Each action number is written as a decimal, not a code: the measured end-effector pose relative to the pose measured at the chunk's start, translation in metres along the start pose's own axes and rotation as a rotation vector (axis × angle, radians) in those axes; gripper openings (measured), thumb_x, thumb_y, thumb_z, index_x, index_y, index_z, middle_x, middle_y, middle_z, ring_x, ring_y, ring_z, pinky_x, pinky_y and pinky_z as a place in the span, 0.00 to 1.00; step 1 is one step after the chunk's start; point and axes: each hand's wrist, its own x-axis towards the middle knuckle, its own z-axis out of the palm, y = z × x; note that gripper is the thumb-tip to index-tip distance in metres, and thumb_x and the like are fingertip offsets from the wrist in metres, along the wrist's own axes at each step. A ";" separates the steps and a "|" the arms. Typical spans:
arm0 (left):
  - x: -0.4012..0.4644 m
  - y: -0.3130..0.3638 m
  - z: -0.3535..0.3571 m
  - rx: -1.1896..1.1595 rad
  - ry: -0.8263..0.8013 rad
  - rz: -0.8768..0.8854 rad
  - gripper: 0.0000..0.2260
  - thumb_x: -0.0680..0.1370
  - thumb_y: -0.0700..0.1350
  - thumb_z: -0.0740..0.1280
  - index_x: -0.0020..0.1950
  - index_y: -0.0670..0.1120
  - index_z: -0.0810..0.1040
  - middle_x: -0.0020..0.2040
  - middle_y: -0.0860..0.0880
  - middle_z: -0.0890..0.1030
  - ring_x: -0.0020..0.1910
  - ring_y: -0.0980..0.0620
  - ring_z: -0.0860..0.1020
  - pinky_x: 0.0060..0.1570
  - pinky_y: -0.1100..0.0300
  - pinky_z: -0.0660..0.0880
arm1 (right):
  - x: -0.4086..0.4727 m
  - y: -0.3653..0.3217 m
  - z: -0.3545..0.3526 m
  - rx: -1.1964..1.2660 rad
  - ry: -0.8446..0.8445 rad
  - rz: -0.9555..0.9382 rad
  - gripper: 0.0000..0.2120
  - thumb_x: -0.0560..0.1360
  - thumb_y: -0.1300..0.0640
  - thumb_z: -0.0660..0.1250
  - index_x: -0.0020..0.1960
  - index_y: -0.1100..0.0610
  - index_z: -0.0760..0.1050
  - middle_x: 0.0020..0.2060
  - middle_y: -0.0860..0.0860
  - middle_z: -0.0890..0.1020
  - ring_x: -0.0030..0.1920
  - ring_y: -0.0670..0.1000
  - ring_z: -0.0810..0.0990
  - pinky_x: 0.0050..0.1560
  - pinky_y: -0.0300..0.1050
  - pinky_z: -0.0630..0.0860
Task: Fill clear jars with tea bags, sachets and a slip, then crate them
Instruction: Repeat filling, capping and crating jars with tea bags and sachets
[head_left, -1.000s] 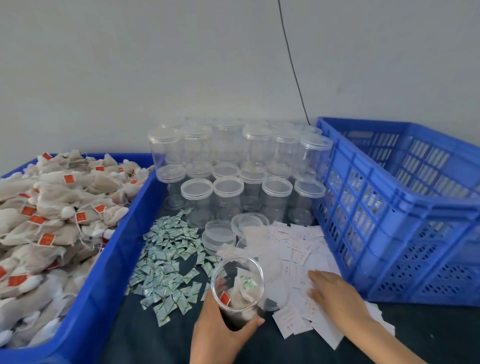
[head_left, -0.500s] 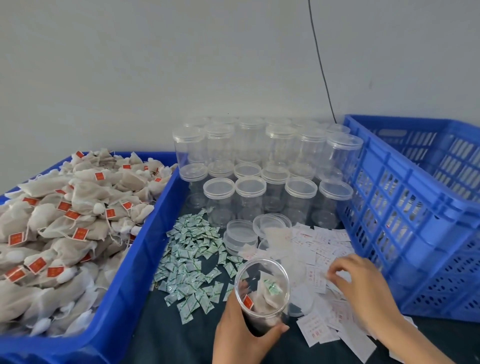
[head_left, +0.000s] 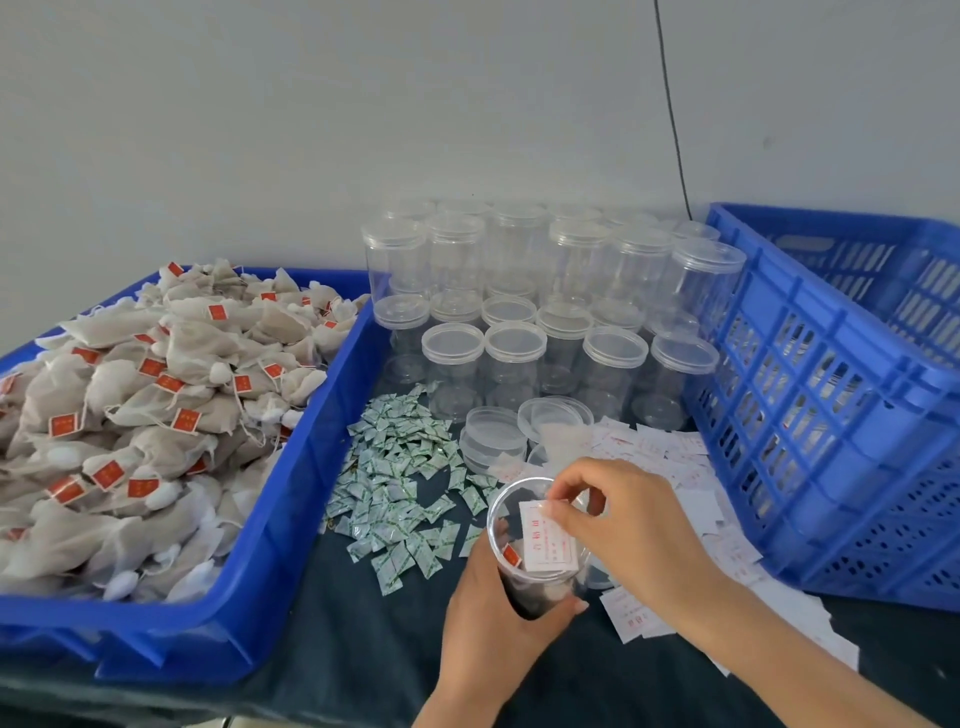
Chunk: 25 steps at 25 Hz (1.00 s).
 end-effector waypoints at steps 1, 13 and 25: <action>-0.001 0.001 -0.002 0.003 0.000 0.017 0.43 0.55 0.70 0.74 0.58 0.83 0.48 0.58 0.80 0.67 0.57 0.81 0.65 0.48 0.81 0.66 | -0.001 0.002 0.003 -0.036 0.007 -0.001 0.06 0.71 0.53 0.72 0.40 0.45 0.76 0.36 0.38 0.77 0.41 0.39 0.72 0.40 0.31 0.69; 0.036 0.072 -0.005 -0.017 -0.116 0.147 0.46 0.49 0.75 0.72 0.58 0.83 0.47 0.59 0.85 0.56 0.56 0.83 0.63 0.43 0.82 0.66 | -0.014 0.012 -0.071 0.057 0.273 0.015 0.17 0.68 0.61 0.73 0.40 0.38 0.76 0.43 0.38 0.77 0.36 0.42 0.77 0.37 0.28 0.71; 0.138 0.339 0.076 -0.295 -0.352 0.749 0.54 0.53 0.59 0.79 0.72 0.57 0.53 0.60 0.57 0.74 0.58 0.63 0.77 0.57 0.61 0.77 | 0.030 0.022 -0.328 -0.463 0.342 -0.168 0.09 0.65 0.50 0.73 0.44 0.45 0.76 0.43 0.44 0.80 0.42 0.41 0.80 0.48 0.30 0.73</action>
